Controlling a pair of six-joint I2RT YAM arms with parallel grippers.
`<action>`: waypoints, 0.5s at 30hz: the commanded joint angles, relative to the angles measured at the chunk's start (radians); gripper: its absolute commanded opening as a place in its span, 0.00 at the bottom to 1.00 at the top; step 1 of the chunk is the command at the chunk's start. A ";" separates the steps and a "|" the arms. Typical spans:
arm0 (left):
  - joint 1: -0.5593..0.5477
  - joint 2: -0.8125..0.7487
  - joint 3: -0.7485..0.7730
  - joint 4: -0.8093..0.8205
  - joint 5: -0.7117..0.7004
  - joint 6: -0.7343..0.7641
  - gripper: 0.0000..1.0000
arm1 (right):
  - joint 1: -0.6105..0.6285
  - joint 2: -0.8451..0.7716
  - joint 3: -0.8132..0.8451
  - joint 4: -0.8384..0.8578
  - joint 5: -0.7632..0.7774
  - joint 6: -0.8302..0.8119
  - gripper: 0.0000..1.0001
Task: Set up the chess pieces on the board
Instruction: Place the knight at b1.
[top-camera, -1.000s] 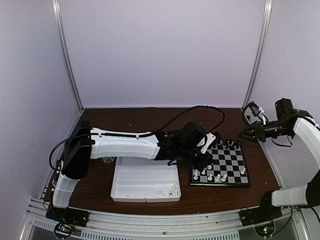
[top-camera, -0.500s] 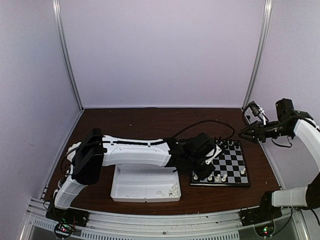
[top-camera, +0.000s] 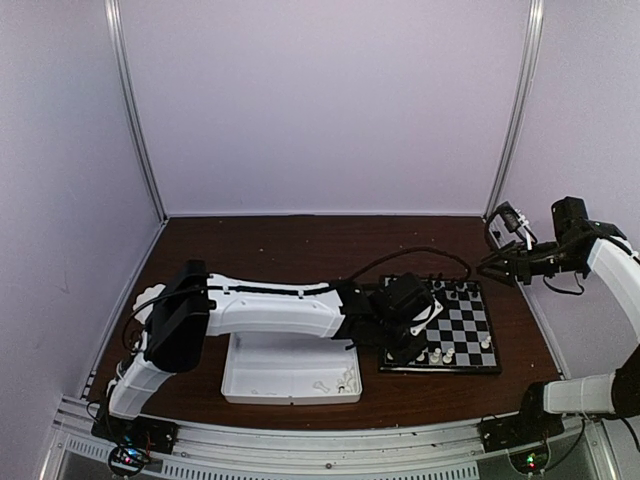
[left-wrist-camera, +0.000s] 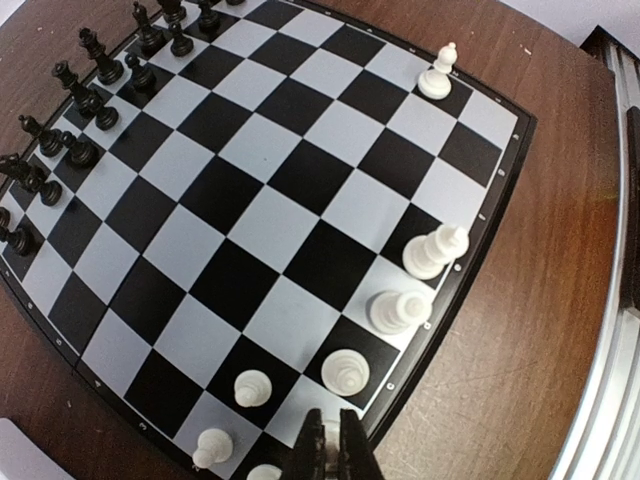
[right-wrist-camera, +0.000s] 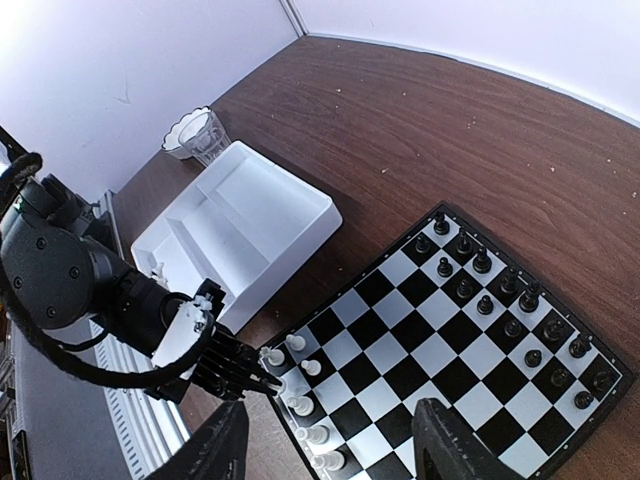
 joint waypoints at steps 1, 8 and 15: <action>-0.006 0.042 0.038 -0.011 -0.016 -0.001 0.00 | -0.005 -0.006 -0.007 0.016 -0.008 0.003 0.58; -0.006 0.056 0.048 -0.015 -0.018 -0.001 0.00 | -0.006 0.000 -0.008 0.017 -0.010 0.003 0.59; -0.006 0.057 0.054 -0.026 -0.023 -0.002 0.07 | -0.006 0.002 -0.008 0.014 -0.013 0.001 0.58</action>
